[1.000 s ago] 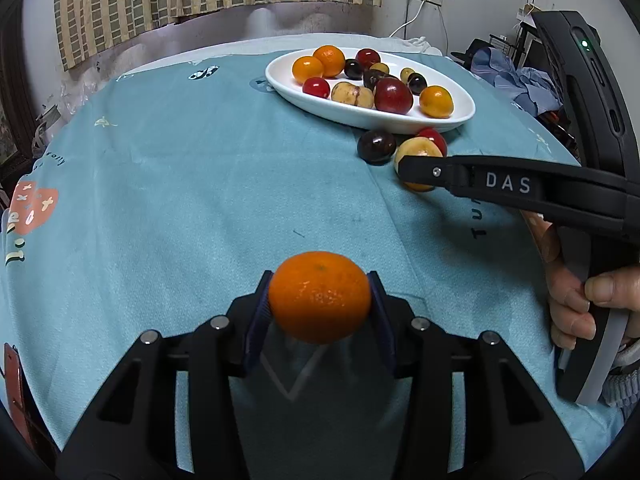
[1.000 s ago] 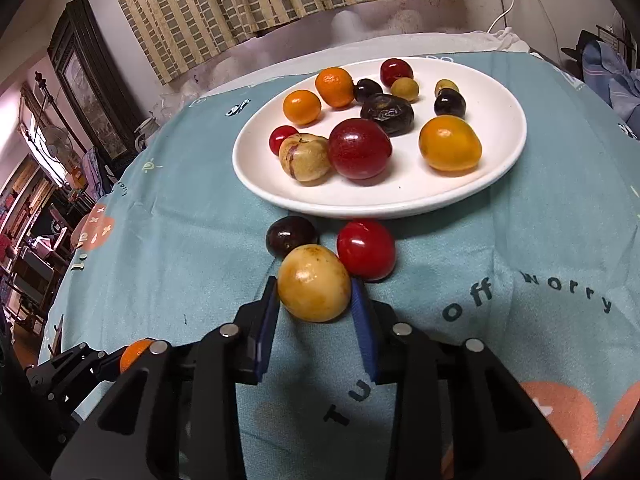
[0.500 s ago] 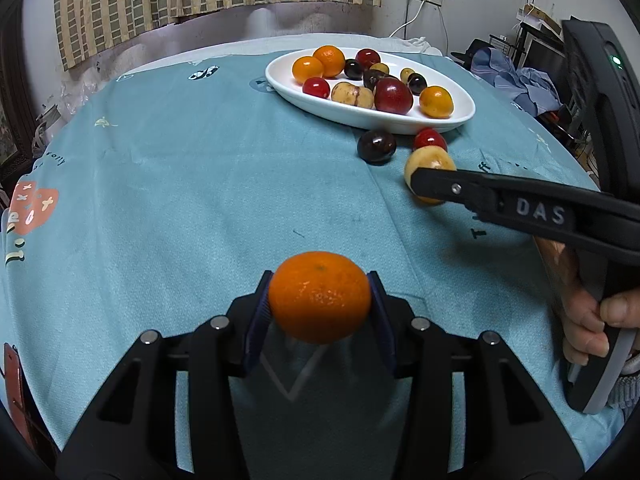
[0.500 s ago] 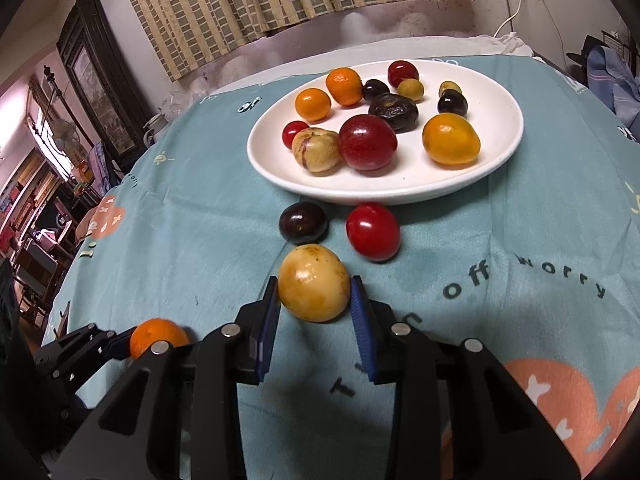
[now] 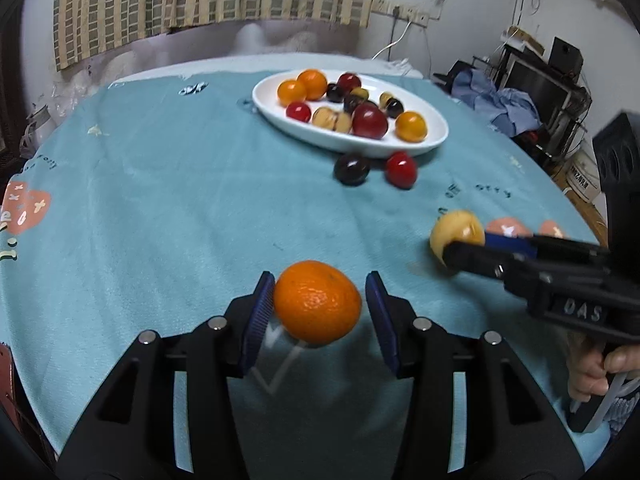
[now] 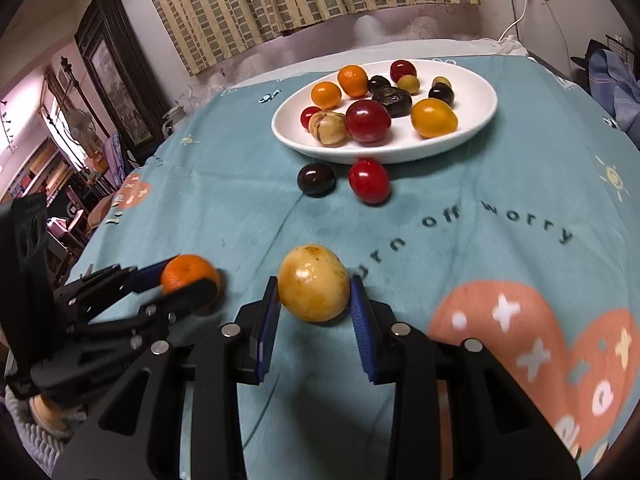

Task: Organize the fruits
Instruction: 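Grasp the beige speckled fruit with the right gripper while the left gripper holds the orange, then lower the orange and beige fruit onto the white plate and open both grippers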

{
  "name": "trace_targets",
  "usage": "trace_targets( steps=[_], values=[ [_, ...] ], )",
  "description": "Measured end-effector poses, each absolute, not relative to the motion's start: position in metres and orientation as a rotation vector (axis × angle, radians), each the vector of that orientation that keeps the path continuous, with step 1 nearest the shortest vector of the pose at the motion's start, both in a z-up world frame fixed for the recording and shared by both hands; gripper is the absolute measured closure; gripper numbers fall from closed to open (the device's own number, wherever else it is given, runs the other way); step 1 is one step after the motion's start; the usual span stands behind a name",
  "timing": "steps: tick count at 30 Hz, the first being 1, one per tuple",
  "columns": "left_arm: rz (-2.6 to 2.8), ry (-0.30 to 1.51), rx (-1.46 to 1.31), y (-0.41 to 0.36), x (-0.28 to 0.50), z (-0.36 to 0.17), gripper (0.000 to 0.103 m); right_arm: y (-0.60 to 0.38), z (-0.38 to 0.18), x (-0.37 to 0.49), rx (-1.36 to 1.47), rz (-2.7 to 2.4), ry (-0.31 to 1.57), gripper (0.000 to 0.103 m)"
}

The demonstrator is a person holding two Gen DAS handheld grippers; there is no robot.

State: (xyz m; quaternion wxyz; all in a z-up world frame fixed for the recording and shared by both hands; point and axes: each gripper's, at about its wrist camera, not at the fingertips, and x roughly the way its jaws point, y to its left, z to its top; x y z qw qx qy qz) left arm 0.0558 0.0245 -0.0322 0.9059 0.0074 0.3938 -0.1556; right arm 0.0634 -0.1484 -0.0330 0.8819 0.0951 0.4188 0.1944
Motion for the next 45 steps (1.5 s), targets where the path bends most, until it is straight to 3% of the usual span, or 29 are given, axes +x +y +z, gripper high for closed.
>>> trace_targets(
  steps=[13,14,18,22,25,27,32,34,45],
  values=[
    [-0.280,0.678,0.003,0.030,0.041,-0.008,0.065,-0.162,-0.024,0.047,0.232,0.406,0.831,0.068],
    [-0.280,0.694,0.011,0.029,0.041,-0.009,0.064,-0.163,-0.024,0.047,0.233,0.404,0.831,0.068],
    [-0.294,0.708,0.040,0.025,0.032,-0.011,0.043,-0.168,-0.026,0.050,0.253,0.391,0.846,0.068],
    [-0.291,0.787,0.011,0.029,0.046,-0.022,0.038,-0.165,-0.025,0.049,0.243,0.403,0.844,0.068],
    [-0.287,0.860,-0.050,0.039,0.056,-0.034,0.041,-0.165,-0.025,0.048,0.244,0.405,0.843,0.068],
    [-0.287,0.895,-0.067,0.041,0.060,-0.041,0.050,-0.164,-0.025,0.048,0.242,0.404,0.845,0.068],
    [-0.268,0.907,0.006,0.028,0.063,-0.048,0.051,-0.161,-0.025,0.047,0.232,0.412,0.847,0.068],
    [-0.270,0.893,0.017,0.027,0.061,-0.046,0.058,-0.162,-0.025,0.047,0.234,0.409,0.843,0.068],
    [-0.325,0.775,-0.045,0.029,0.056,-0.013,0.058,-0.172,-0.018,0.052,0.275,0.394,0.828,0.068]
  ],
)
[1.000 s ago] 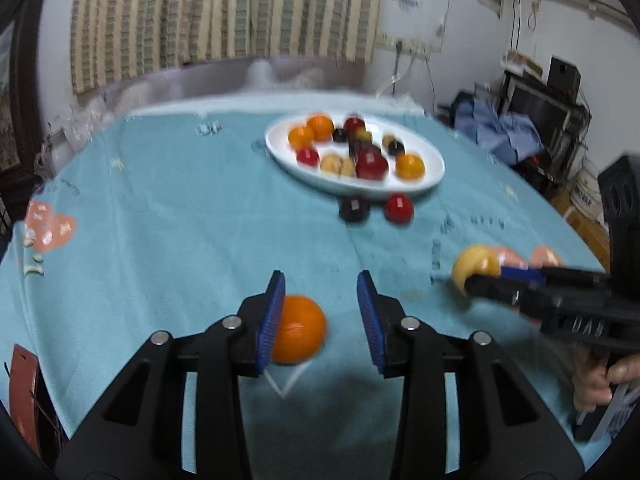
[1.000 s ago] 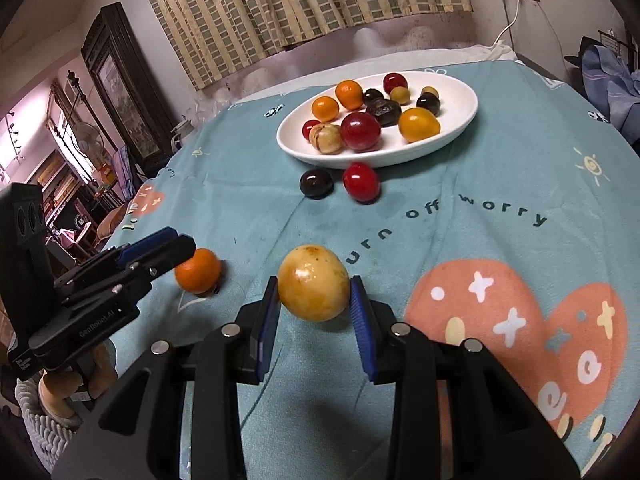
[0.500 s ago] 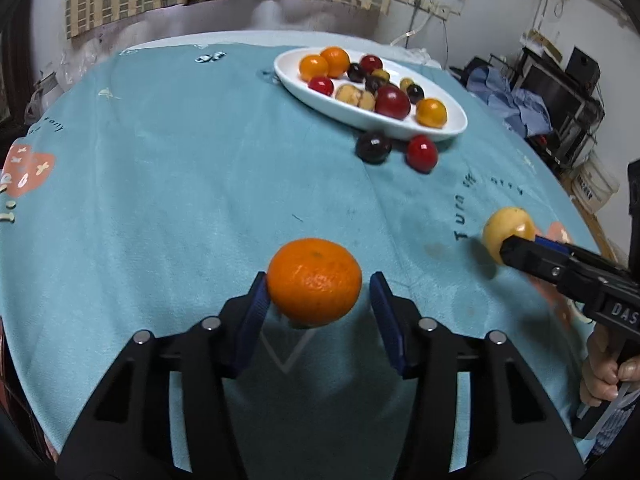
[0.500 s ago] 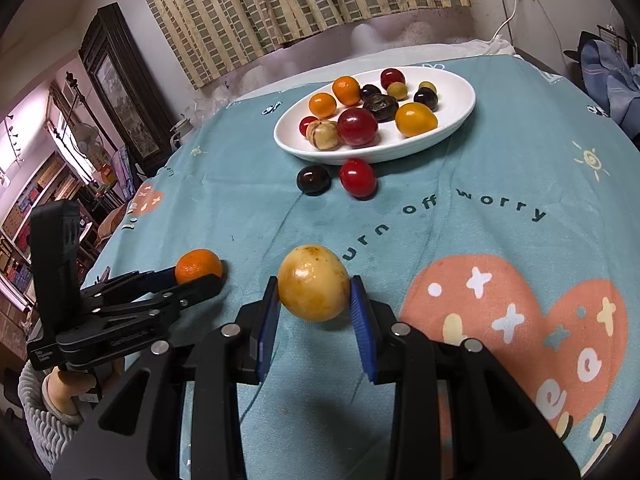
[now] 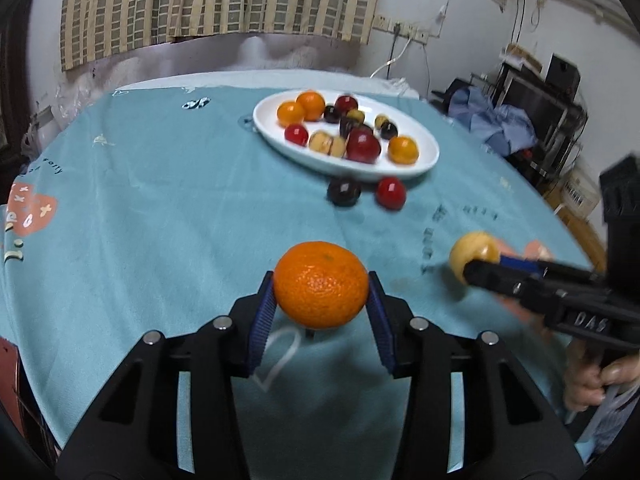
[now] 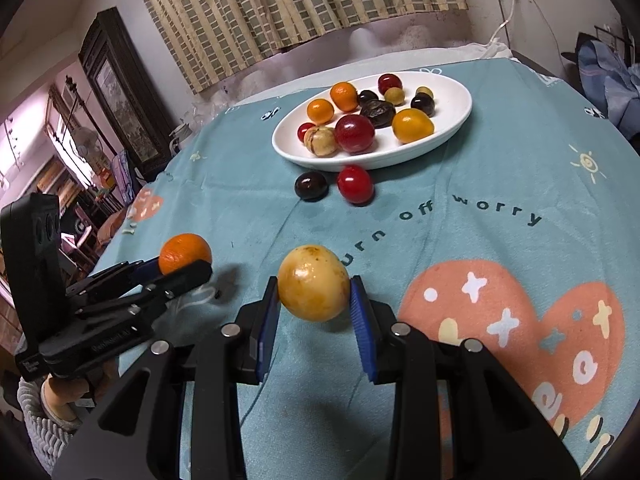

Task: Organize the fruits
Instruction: 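Lower the orange and beige fruit onto the white plate and open both grippers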

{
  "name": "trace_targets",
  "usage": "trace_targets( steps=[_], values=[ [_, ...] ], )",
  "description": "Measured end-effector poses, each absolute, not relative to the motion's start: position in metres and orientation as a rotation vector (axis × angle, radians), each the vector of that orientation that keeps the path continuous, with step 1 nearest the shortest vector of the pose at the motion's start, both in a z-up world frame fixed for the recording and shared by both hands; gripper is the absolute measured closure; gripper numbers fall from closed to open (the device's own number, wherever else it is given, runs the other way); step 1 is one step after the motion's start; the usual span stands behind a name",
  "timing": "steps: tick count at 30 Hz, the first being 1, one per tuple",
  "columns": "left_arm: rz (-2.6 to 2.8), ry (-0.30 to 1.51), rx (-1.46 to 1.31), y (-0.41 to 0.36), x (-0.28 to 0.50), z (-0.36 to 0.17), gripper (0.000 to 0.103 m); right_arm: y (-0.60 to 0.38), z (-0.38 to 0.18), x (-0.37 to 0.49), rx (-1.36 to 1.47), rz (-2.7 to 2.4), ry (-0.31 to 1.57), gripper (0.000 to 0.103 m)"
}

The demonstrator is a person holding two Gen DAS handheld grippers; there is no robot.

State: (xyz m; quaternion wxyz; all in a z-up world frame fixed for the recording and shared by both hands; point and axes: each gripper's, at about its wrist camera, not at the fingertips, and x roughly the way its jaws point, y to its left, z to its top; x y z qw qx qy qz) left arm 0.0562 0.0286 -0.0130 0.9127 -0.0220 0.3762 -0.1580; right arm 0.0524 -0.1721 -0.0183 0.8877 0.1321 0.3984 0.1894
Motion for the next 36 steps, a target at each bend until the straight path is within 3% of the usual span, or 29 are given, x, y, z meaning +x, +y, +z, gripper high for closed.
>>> trace_targets(
  steps=[9,12,21,30,36],
  values=[
    [-0.299,0.667,-0.001,0.002,0.142,0.051,0.058,-0.203,0.074,0.122,0.224,0.255,0.617,0.068],
    [-0.300,0.659,-0.023,-0.009,0.179,0.058,0.058,-0.212,0.082,0.155,0.276,0.240,0.598,0.068],
    [-0.330,0.775,-0.066,-0.035,0.265,0.017,0.058,-0.216,0.016,0.248,0.347,0.201,0.781,0.068],
    [-0.346,0.852,-0.061,-0.044,0.290,-0.018,0.057,-0.209,-0.016,0.268,0.298,0.210,0.889,0.067],
    [-0.349,0.831,-0.050,-0.046,0.287,-0.014,0.040,-0.208,-0.019,0.267,0.319,0.234,0.930,0.067]
  ],
)
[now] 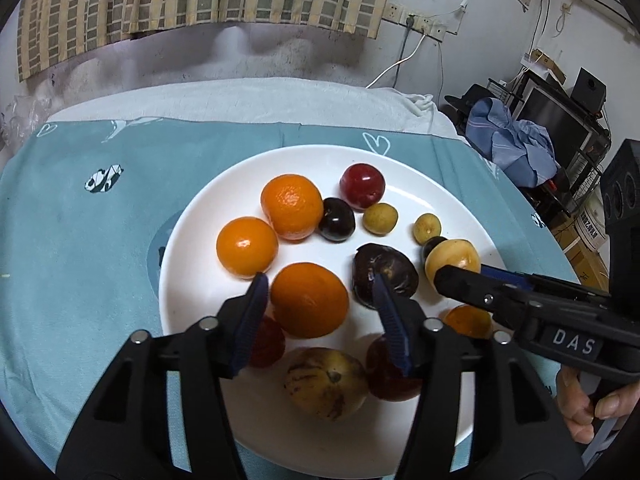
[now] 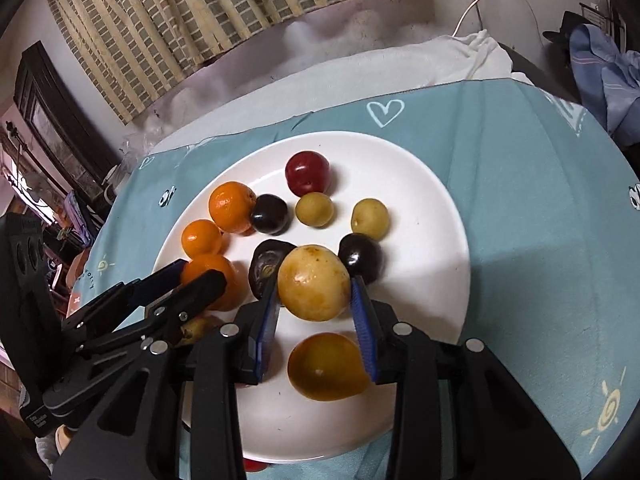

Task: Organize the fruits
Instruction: 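Lower the orange and beige fruit onto the white plate and open both grippers, then grasp the dark plum with the left gripper while the right gripper grasps the red cherry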

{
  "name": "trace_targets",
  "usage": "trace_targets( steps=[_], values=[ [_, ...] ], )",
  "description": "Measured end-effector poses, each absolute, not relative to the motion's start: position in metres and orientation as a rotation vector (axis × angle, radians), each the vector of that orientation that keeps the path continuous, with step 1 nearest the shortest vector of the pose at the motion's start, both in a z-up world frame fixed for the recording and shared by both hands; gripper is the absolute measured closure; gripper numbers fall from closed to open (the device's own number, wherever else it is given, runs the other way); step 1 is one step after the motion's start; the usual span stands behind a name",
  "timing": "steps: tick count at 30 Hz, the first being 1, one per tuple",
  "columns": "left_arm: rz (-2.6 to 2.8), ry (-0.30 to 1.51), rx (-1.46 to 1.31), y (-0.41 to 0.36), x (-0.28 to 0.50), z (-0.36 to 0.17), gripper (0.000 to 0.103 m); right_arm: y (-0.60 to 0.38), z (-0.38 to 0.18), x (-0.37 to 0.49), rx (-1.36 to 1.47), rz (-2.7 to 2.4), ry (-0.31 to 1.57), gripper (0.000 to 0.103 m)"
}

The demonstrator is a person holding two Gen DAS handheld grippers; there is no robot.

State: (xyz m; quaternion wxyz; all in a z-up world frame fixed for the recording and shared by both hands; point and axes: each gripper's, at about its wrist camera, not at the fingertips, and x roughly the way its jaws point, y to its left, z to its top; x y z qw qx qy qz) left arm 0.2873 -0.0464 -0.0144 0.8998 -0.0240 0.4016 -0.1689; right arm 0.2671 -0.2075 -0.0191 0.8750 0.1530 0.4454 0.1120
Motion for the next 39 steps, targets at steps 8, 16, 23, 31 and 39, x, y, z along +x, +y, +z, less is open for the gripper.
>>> trace_targets(
  steps=[8,16,23,31,39],
  values=[
    [-0.331,0.828,-0.066,-0.041,0.287,-0.012,0.033,-0.210,-0.018,0.269,0.353,0.247,0.953,0.065],
    [-0.297,0.777,-0.070,-0.029,0.276,0.005,0.021,-0.216,0.018,0.251,0.397,0.259,0.845,0.062],
    [-0.260,0.694,-0.065,-0.017,0.227,0.035,0.013,-0.204,0.086,0.182,0.345,0.349,0.642,0.044],
    [-0.166,0.732,0.108,-0.016,0.165,-0.009,0.011,-0.188,0.077,0.136,0.259,0.325,0.645,0.039],
    [-0.201,0.733,0.230,-0.035,0.153,-0.026,0.011,-0.208,0.015,0.115,0.254,0.213,0.735,0.039]
  ],
)
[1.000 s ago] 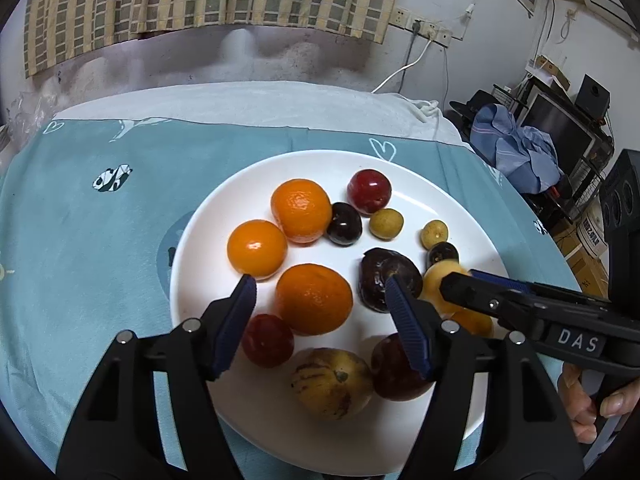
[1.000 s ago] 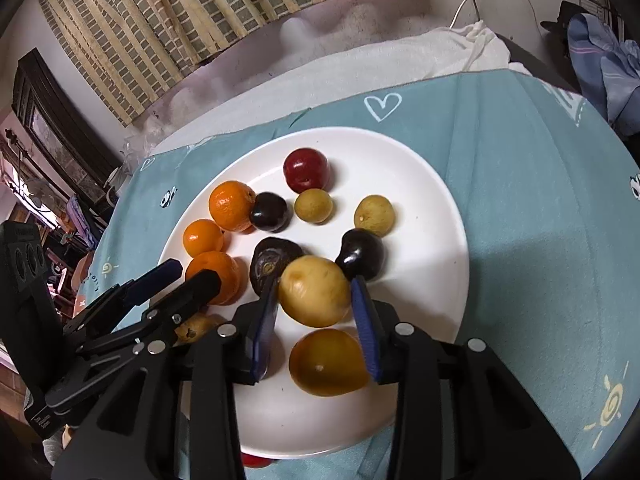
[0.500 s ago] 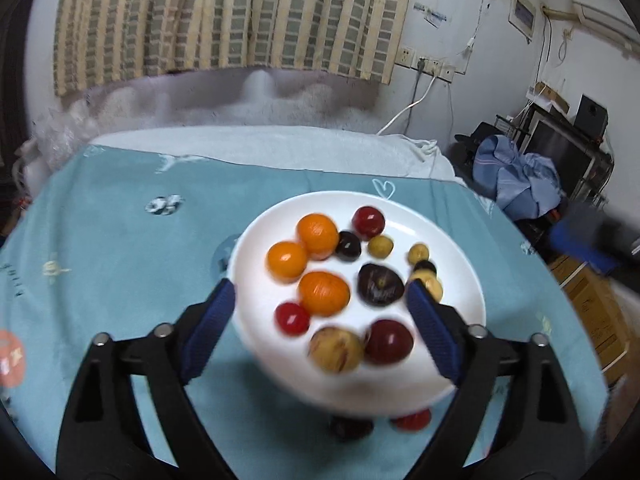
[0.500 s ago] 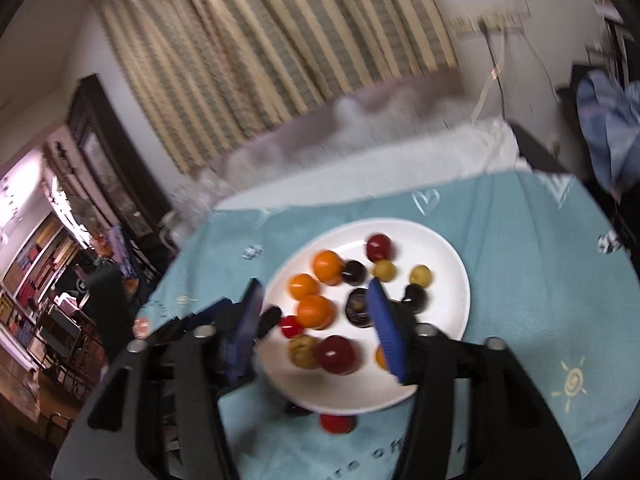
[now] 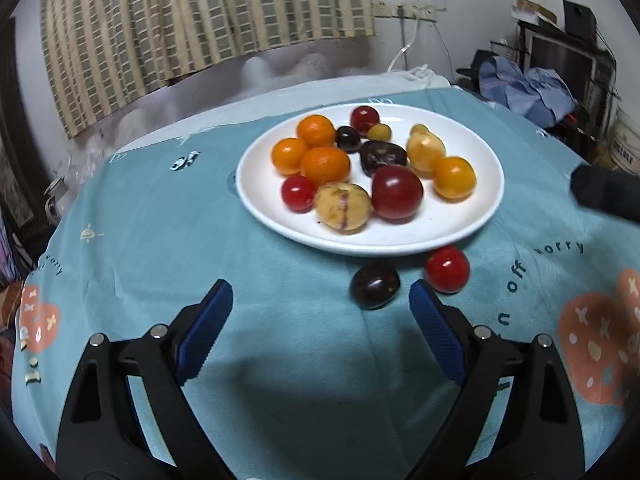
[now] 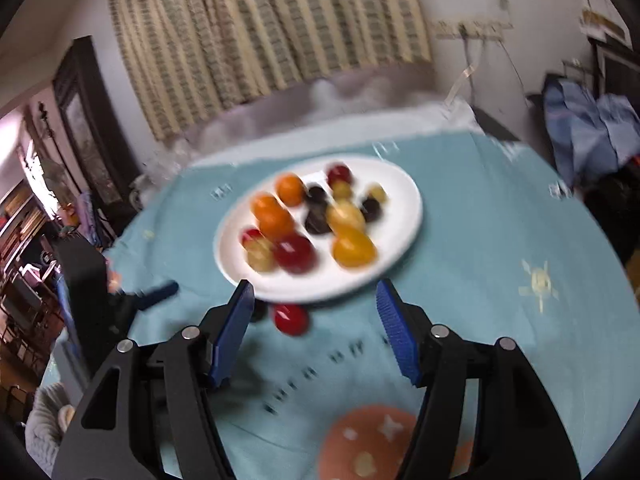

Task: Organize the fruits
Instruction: 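Grasp the dark plum with the left gripper while the right gripper grasps the red cherry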

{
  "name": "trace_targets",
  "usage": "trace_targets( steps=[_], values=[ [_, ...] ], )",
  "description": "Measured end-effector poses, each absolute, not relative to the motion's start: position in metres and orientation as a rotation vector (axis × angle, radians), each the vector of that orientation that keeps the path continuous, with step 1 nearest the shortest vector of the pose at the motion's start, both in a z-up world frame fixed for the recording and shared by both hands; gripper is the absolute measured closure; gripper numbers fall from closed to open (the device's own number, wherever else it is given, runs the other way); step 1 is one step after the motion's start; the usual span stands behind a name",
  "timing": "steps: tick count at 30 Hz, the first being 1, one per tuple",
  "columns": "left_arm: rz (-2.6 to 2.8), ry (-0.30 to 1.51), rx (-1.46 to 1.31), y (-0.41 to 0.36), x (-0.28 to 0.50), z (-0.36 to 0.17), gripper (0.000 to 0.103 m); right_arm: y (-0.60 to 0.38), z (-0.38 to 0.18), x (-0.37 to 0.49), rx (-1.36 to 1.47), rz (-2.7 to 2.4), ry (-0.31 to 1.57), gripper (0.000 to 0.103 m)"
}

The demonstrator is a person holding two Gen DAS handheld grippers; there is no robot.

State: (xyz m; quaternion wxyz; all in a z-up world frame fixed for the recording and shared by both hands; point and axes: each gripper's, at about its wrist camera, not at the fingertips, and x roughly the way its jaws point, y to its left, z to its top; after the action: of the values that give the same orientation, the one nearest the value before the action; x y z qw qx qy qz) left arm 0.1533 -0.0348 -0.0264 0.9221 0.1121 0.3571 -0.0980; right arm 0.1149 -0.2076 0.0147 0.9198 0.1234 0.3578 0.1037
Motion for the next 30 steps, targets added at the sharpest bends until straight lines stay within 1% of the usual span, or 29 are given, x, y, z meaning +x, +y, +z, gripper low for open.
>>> trace_targets(
  steps=[8,10,11,12,13,15,19,21,23,26,30],
  values=[
    [-0.221,0.818,0.203,-0.036,0.172,-0.039,0.013,-0.208,0.013,0.117,0.278,0.220,0.748,0.039],
    [-0.231,0.823,0.200,-0.038,0.174,-0.039,0.017,-0.208,0.010,0.119,0.286,0.222,0.764,0.039],
    [-0.239,0.825,0.198,-0.039,0.174,-0.040,0.021,-0.209,0.009,0.120,0.289,0.221,0.770,0.039],
    [-0.246,0.827,0.197,-0.040,0.175,-0.040,0.028,-0.210,0.007,0.121,0.296,0.218,0.780,0.039],
    [-0.252,0.832,0.196,-0.042,0.176,-0.041,0.031,-0.211,0.006,0.122,0.301,0.216,0.786,0.039],
    [-0.271,0.844,0.195,-0.045,0.177,-0.043,0.044,-0.213,0.004,0.122,0.311,0.211,0.795,0.039],
    [-0.303,0.853,0.194,-0.050,0.177,-0.044,0.056,-0.215,-0.001,0.124,0.332,0.208,0.813,0.039],
    [-0.333,0.869,0.182,-0.052,0.178,-0.046,0.065,-0.215,-0.003,0.125,0.334,0.209,0.824,0.039],
    [-0.338,0.871,0.183,-0.053,0.178,-0.046,0.065,-0.214,-0.005,0.127,0.328,0.209,0.831,0.039],
    [-0.351,0.870,0.163,-0.050,0.177,-0.045,0.071,-0.213,-0.007,0.127,0.324,0.211,0.835,0.039],
    [-0.318,0.846,0.175,-0.036,0.161,-0.037,0.071,-0.208,-0.010,0.127,0.303,0.215,0.842,0.039]
  ],
)
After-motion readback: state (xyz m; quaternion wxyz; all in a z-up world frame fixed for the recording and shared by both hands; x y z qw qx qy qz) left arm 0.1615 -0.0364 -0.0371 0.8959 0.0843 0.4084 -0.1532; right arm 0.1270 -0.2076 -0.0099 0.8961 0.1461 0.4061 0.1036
